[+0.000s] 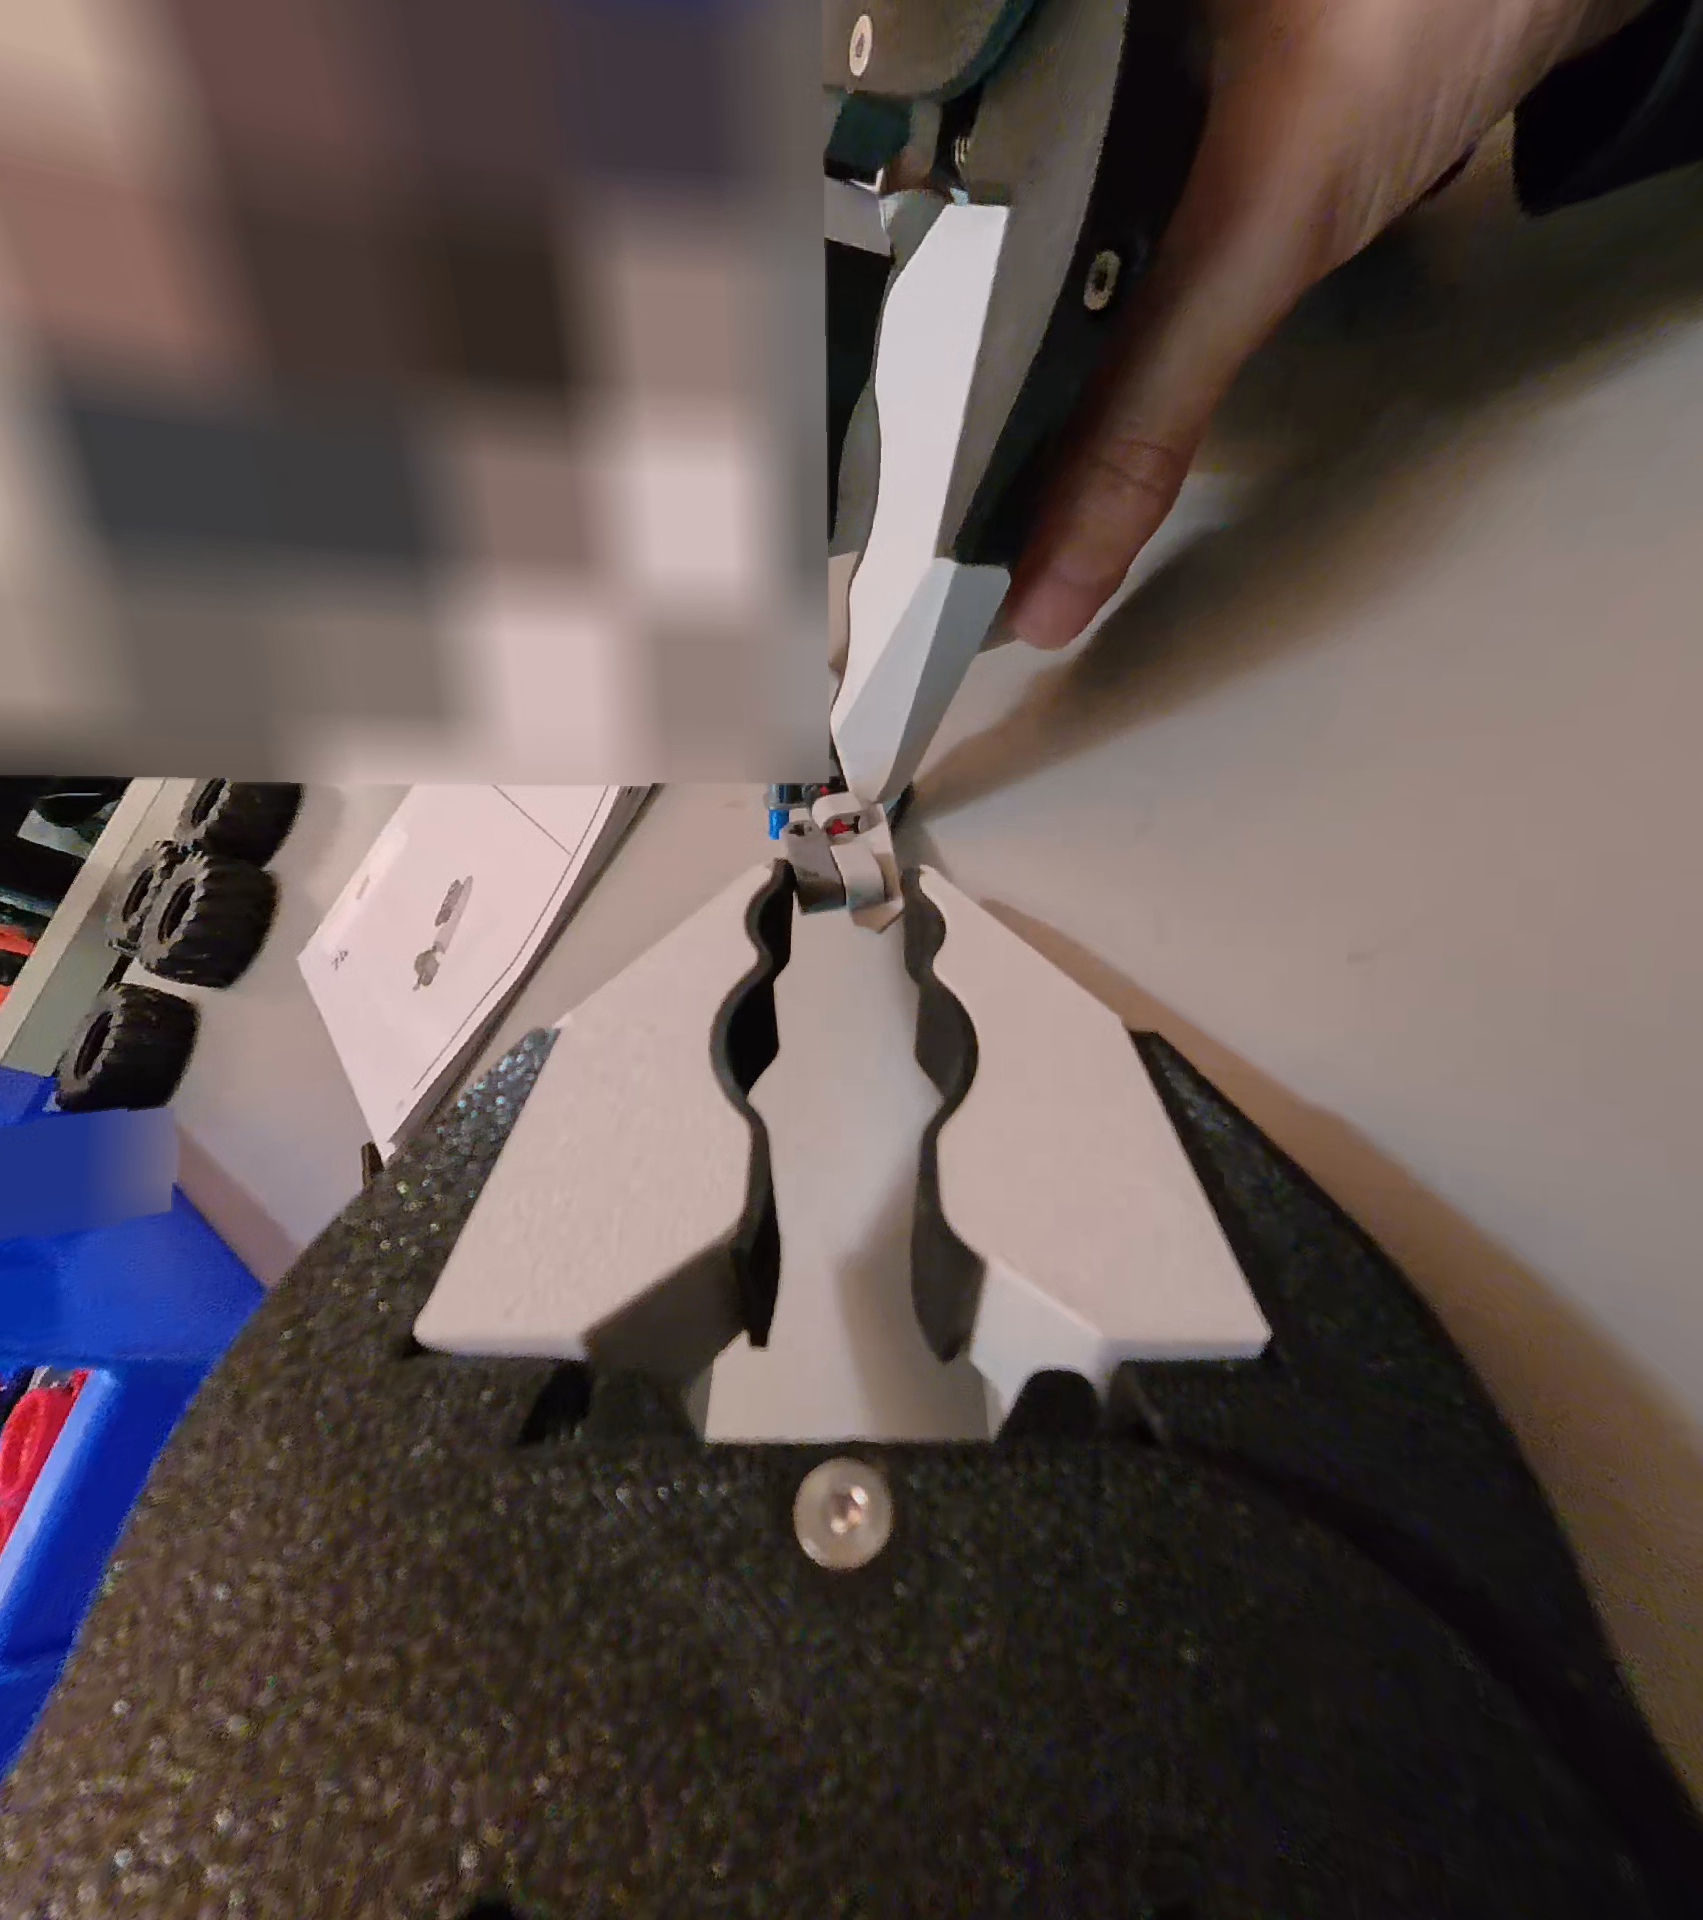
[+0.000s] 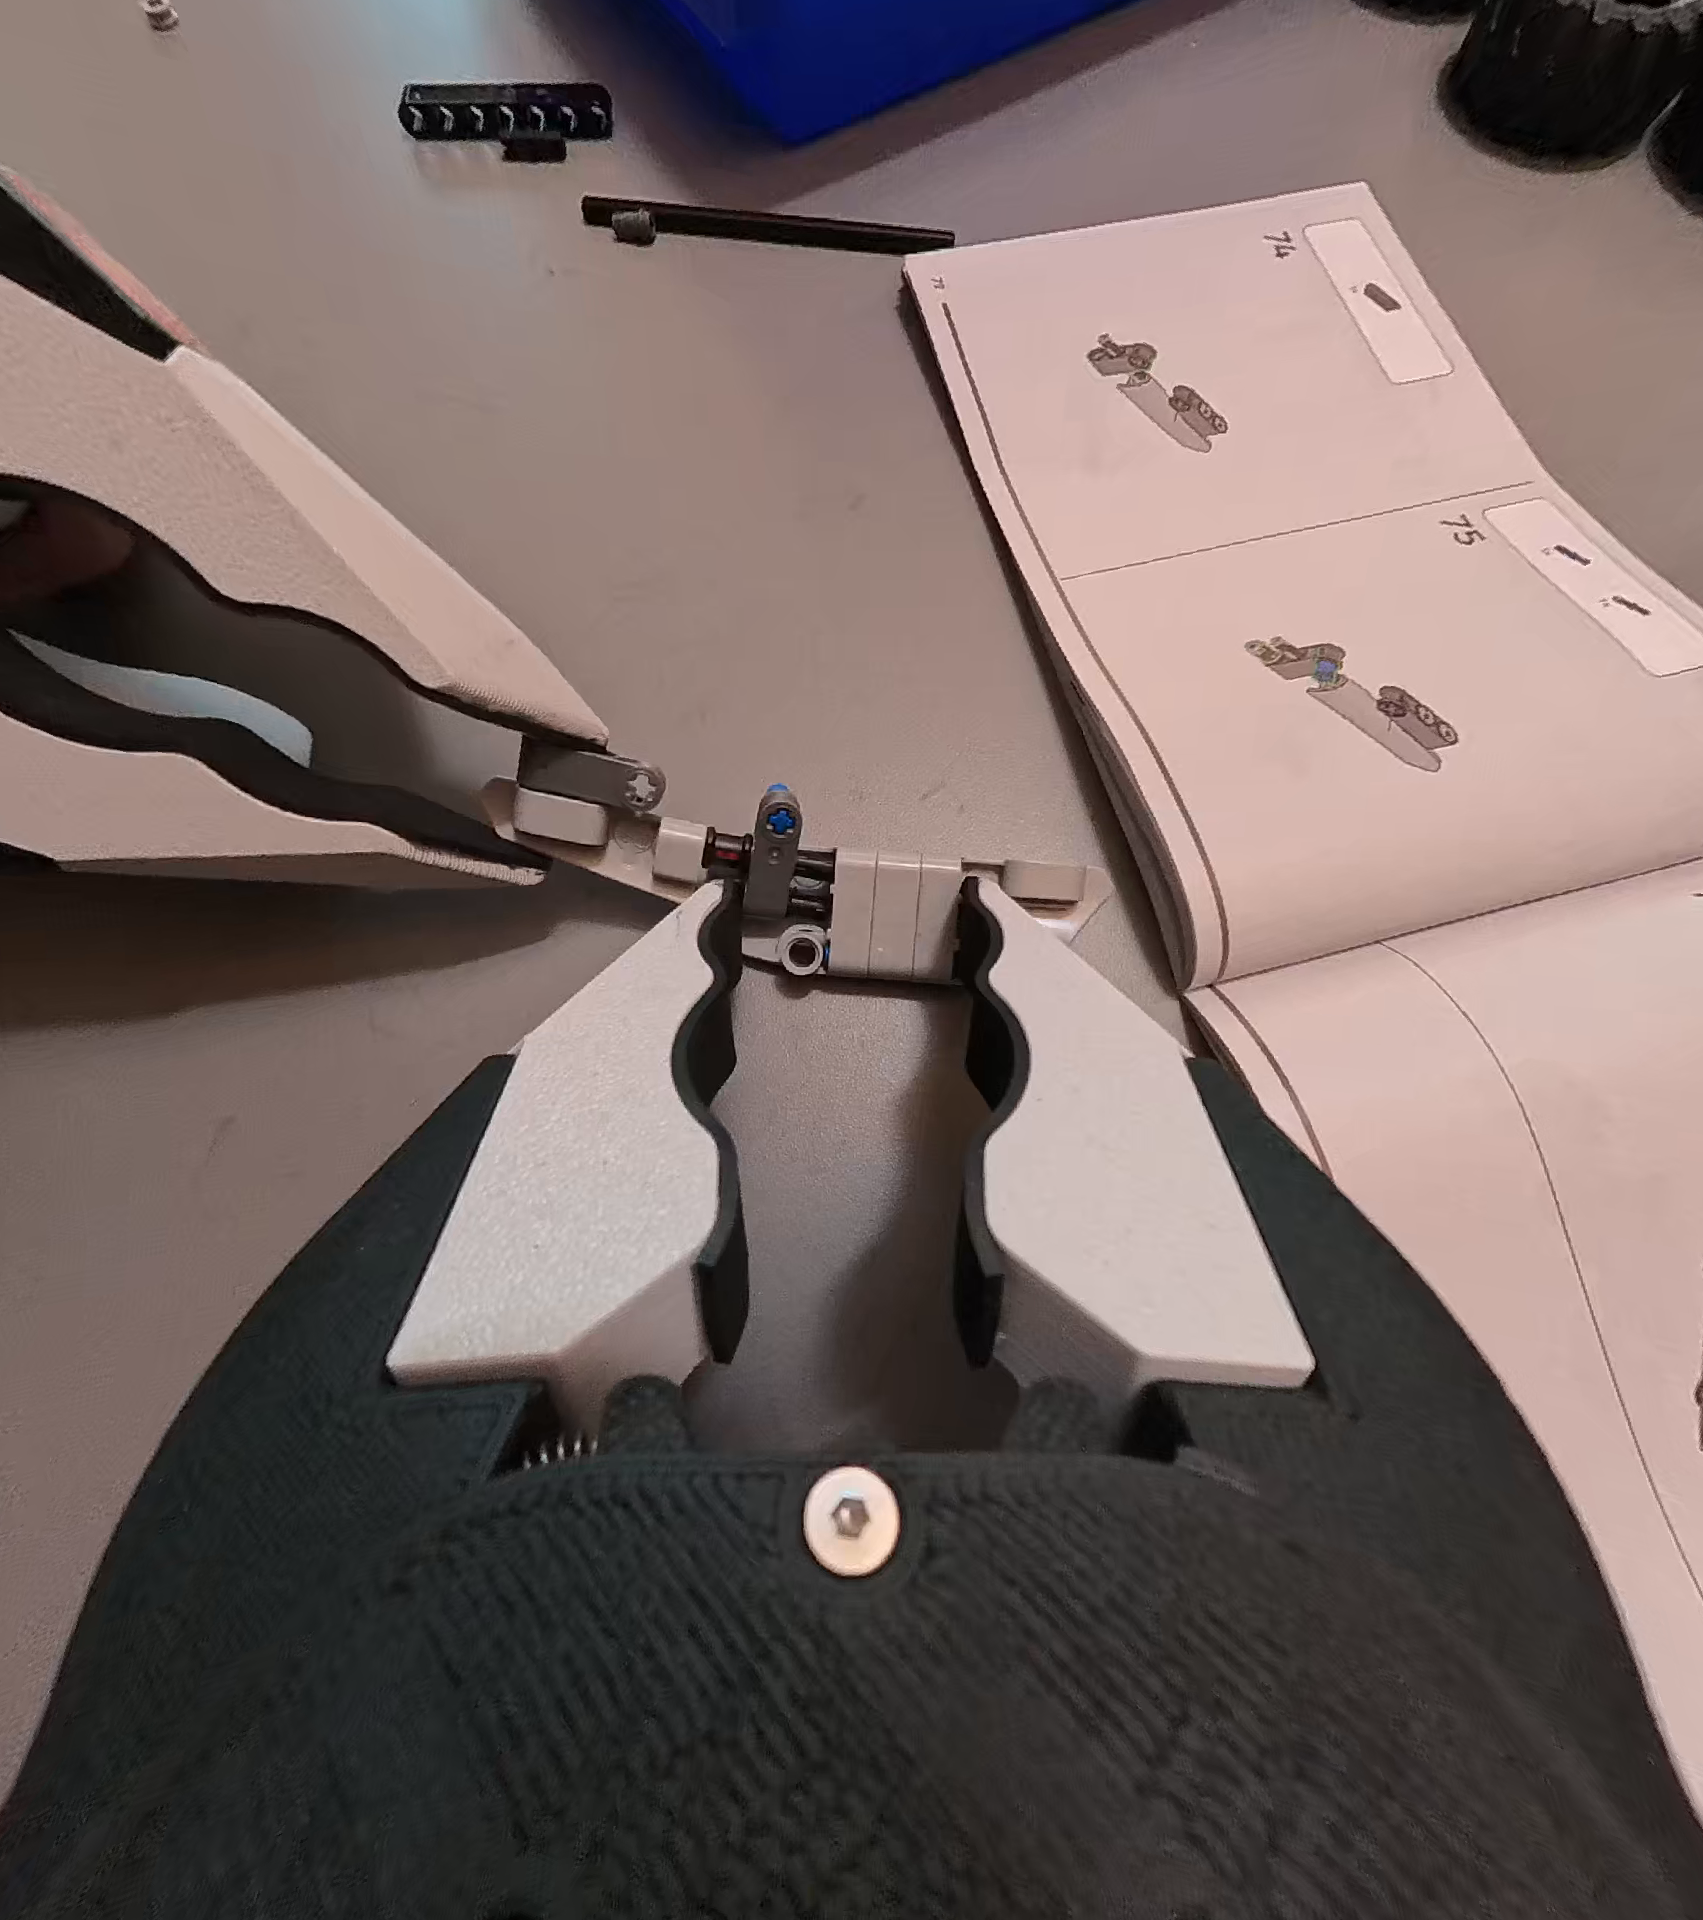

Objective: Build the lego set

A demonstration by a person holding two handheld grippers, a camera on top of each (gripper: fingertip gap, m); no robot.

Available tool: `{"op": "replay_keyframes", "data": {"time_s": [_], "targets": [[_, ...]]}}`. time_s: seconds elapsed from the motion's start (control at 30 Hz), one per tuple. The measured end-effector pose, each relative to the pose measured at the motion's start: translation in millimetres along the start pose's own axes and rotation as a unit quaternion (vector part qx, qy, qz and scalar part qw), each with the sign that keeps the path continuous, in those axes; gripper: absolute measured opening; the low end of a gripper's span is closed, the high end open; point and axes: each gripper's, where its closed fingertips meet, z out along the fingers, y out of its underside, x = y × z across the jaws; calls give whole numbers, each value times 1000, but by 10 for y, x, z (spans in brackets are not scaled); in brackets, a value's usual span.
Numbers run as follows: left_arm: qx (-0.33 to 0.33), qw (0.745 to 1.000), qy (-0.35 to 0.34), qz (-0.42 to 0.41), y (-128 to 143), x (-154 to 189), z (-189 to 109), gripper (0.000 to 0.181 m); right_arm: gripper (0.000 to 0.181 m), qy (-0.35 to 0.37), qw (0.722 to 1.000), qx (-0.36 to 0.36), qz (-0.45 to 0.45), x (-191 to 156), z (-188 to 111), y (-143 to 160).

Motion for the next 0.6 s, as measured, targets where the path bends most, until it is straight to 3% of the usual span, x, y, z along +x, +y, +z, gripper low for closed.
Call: {"op": "replay_keyframes", "data": {"time_s": [0.17,0.33,0.43,0.6], "targets": [[4,999,17,-33,-12,-13,-5,18,40,-7,1000,2,6,-4,-4,-4],[1,985,54,-163,-41,-41,-5,18,40,-11,1000,3,8,-9,-9,-5],[46,967,71,-239,-162,-122,-40,18,46,-23,1000,0,-14,-85,-2,1],[38,975,71,-206,-118,-108,-44,18,45,-7,1000,-3,-29,-76,4,9]]}}
